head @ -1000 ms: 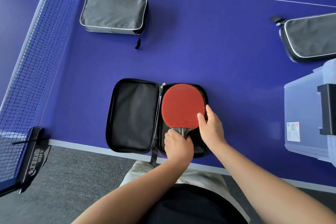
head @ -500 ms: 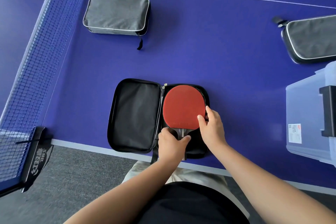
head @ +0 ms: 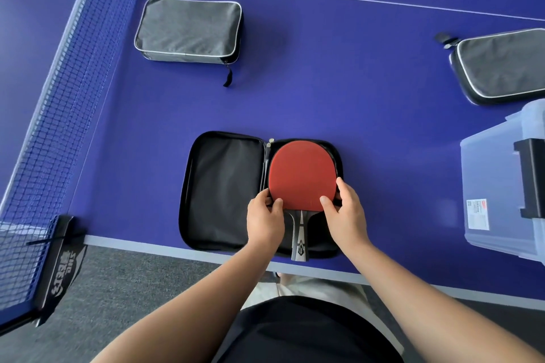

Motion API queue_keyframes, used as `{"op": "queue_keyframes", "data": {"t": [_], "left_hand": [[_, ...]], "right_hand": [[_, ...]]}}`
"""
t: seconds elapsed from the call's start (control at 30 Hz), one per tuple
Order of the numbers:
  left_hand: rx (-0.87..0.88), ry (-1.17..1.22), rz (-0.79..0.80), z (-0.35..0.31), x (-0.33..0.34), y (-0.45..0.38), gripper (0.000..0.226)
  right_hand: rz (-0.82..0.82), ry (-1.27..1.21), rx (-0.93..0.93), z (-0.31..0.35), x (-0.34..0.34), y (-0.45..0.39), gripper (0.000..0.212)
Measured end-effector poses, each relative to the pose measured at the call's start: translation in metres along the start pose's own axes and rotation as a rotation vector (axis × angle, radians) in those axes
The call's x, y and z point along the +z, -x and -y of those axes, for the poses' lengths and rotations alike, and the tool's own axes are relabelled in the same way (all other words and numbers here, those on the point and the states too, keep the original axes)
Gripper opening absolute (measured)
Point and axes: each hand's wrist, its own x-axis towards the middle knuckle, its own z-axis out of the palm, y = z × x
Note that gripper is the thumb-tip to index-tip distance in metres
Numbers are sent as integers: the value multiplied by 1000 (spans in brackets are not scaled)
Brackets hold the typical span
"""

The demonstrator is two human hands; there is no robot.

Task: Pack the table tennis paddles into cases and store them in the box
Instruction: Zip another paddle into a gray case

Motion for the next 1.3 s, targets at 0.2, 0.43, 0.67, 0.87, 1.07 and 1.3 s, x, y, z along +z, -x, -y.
{"op": "queue_keyframes", "data": {"t": [0.2,0.43,0.67,0.87,1.07,1.3], "left_hand": [[8,-18,38,-1,-5,-3,26],[186,-144,-133,15,-53,-17,56],[-84,-270,-280,46,-123,-45,87],[0,-71,-266,40,-147,-34,65],[142,22,-220,-3,-146,24,68],[328,42,51,-41,-97,83,64]], "right_hand": [[-14,42,-38,-3,2,0,60],[-4,361,-420,9,24,11,57],[85,536,-416,17,35,12,49],[88,575,-424,16,35,13,51],[113,494,-400,23,28,17,50],[39,157,-416,48,-22,46,55]]}}
